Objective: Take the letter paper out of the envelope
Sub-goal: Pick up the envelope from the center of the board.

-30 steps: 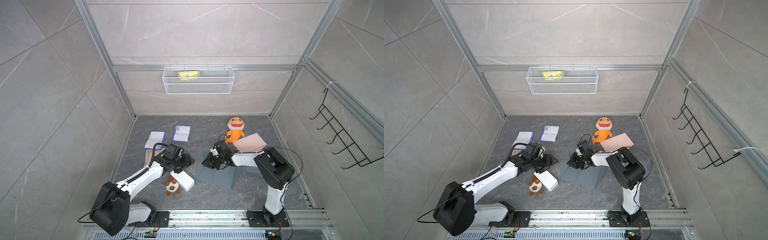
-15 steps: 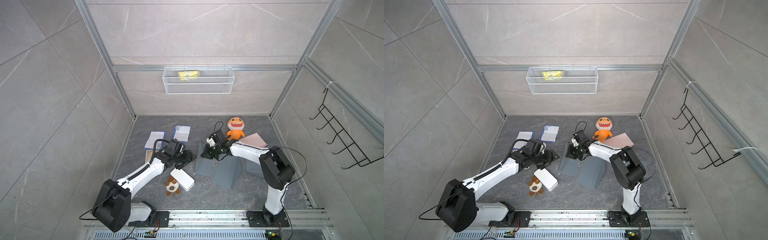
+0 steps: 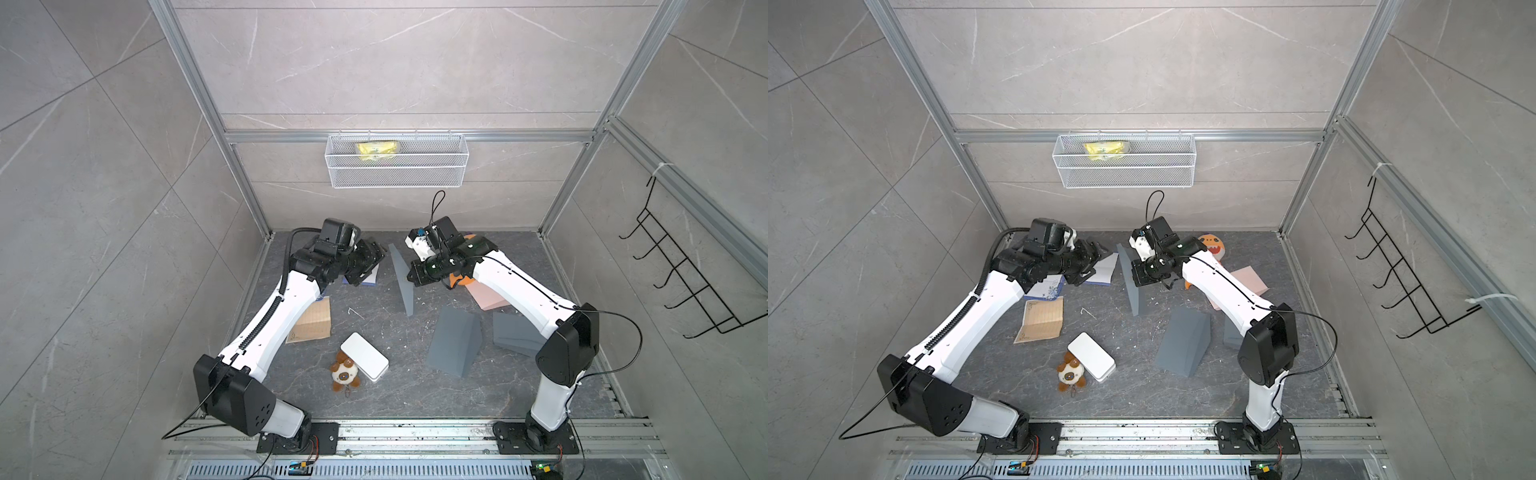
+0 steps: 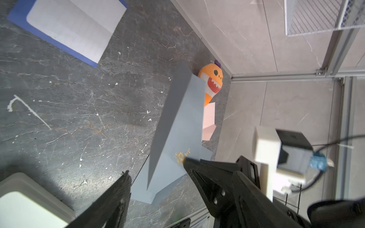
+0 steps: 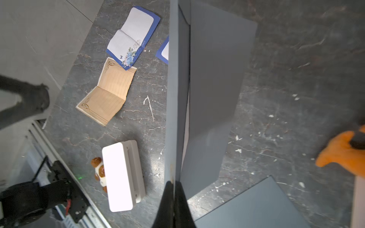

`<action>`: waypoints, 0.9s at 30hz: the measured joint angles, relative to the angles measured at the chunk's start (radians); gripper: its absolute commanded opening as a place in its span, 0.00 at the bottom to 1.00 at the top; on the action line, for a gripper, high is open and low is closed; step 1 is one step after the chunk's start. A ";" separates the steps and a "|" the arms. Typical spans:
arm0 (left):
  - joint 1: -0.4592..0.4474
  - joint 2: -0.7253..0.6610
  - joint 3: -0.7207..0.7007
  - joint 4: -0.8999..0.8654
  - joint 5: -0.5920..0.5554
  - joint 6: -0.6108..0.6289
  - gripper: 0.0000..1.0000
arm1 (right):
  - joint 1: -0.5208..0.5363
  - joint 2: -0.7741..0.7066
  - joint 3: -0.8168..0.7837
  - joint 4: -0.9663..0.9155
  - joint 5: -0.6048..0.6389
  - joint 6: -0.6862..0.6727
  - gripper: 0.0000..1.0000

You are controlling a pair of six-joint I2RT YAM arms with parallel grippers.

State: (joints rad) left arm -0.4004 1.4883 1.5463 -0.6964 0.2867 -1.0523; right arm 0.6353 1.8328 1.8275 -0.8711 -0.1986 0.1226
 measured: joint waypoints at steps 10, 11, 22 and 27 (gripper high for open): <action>0.080 0.014 0.008 -0.065 0.093 -0.140 0.85 | 0.250 -0.151 -0.192 0.135 0.502 -0.379 0.00; 0.083 0.016 0.008 -0.066 0.103 -0.146 0.85 | 0.266 -0.163 -0.213 0.160 0.539 -0.415 0.00; 0.137 0.019 -0.067 -0.079 0.177 -0.174 0.67 | 0.406 -0.249 -0.480 0.575 0.826 -0.806 0.00; 0.204 0.002 -0.145 -0.054 0.211 -0.188 0.49 | 0.443 -0.298 -0.592 0.767 0.861 -0.926 0.00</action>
State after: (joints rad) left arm -0.1967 1.4906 1.4017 -0.7502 0.4973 -1.2407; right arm 1.0779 1.5345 1.2350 -0.1043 0.6628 -0.8032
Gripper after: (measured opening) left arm 0.539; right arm 0.047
